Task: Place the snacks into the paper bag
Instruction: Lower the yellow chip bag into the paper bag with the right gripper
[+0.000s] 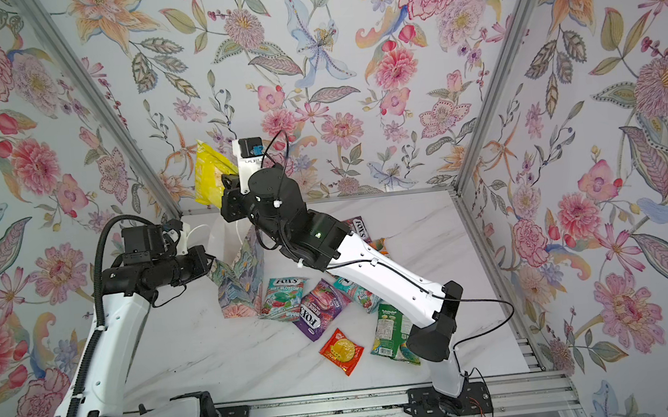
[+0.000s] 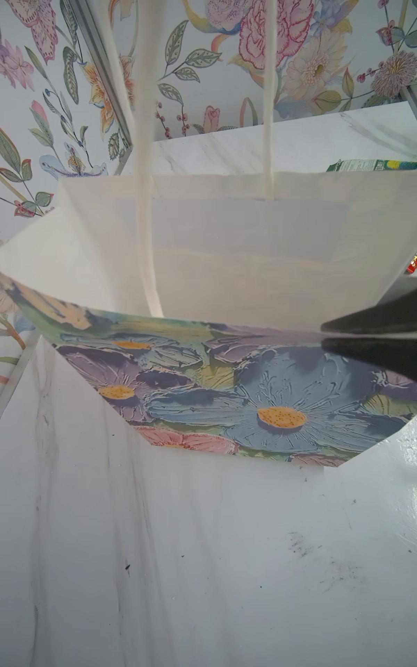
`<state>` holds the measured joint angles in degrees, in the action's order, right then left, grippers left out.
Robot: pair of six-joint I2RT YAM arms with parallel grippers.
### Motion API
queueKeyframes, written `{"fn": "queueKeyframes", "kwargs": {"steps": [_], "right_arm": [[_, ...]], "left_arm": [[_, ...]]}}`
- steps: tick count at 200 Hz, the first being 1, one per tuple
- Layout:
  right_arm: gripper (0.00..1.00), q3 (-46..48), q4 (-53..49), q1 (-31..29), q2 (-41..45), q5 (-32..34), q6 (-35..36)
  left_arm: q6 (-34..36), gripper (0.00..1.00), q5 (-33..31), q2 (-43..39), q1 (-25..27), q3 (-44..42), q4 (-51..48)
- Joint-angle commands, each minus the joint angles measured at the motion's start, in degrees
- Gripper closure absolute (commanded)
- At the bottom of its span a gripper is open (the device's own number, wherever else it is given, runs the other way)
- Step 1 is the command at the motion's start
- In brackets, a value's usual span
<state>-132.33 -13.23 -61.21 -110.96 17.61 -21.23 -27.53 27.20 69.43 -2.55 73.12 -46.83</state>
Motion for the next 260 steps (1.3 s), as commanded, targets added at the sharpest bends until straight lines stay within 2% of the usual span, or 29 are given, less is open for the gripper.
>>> {"fn": "queueKeyframes", "kwargs": {"steps": [1,59,104,168,260], "right_arm": [[1.0,-3.84,-3.18,-0.98,-4.23,2.0,-0.58],[1.0,-7.78,-9.12,-1.12,-10.41,6.09,-2.93],[1.0,0.68,-6.52,-1.83,-6.76,9.45,-3.69],[1.0,1.12,-6.92,-1.4,-7.38,12.9,-3.39],[1.0,-10.08,-7.08,-0.47,-16.26,13.86,-4.96]], "left_arm": [[-0.12,1.0,2.86,0.51,-0.79,0.71,1.42],[0.85,1.0,5.02,0.3,-2.07,-2.46,4.0],[2.71,1.0,6.48,1.48,-3.65,-3.37,5.16],[3.67,1.0,7.82,2.55,-4.2,-3.36,6.46],[4.76,1.0,9.17,2.38,-4.19,-3.75,6.57]]}}
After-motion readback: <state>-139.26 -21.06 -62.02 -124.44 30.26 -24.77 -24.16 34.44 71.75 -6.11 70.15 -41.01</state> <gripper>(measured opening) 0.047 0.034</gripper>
